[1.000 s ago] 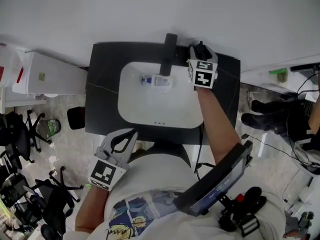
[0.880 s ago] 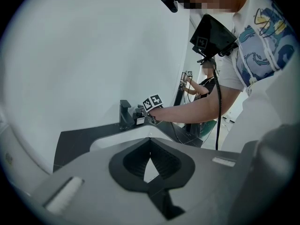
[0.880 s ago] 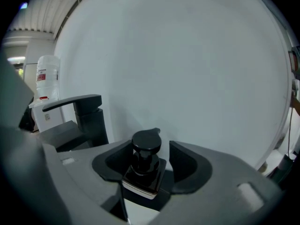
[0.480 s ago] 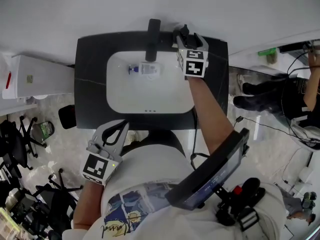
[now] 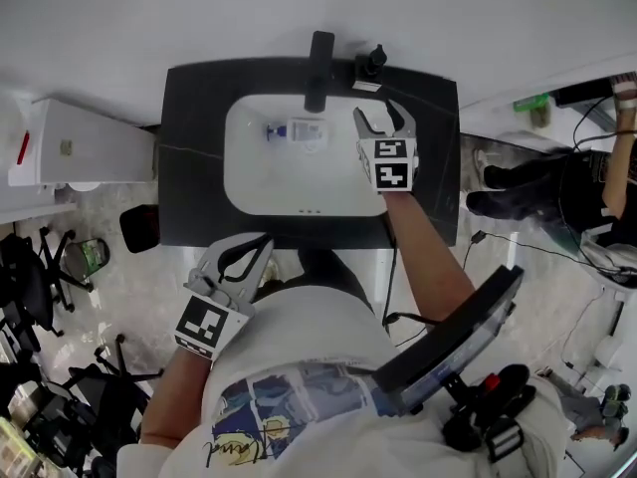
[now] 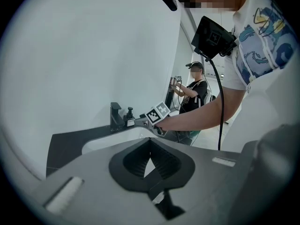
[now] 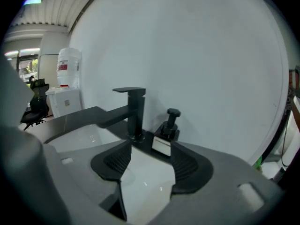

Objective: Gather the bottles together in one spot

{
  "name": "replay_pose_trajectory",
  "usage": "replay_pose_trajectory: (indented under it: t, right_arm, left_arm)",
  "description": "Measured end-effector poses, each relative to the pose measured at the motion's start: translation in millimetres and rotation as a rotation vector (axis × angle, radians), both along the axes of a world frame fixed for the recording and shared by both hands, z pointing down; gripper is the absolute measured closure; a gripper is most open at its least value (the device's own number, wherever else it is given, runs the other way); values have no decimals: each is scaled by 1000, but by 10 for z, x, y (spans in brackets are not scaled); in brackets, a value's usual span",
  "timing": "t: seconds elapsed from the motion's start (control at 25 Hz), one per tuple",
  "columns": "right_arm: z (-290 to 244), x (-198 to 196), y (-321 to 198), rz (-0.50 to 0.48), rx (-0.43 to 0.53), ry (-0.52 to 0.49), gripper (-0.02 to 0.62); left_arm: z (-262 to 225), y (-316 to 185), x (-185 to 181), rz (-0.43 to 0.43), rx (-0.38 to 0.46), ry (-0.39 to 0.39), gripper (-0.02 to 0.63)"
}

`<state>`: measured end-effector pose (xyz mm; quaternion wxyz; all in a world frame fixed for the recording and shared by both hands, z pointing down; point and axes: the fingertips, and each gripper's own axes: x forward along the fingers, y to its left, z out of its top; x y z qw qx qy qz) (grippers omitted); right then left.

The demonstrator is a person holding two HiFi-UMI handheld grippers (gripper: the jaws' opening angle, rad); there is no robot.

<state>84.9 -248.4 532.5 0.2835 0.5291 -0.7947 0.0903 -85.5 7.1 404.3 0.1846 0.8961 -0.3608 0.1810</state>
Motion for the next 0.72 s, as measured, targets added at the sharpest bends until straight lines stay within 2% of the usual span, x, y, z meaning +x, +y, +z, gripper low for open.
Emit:
replay_pose_trajectory:
  t: [0.16,0.36,0.52,0.72]
  right_arm:
    - [289,-420,412,-142,-76,24,347]
    - [601,-969,776,-359,-142,82,348]
    - [813,-1344,831,-524,-156,159,353]
    - [1208,-1671,797,-667,-207,229,360]
  left_arm:
    - [-2,41,-45,4,0,4,604]
    - [-7,186,-190,-40,-8,6,603]
    - [2,258,-331,-95,-12,-8,603]
    - [4,285,-472,-171,-28,-27,603]
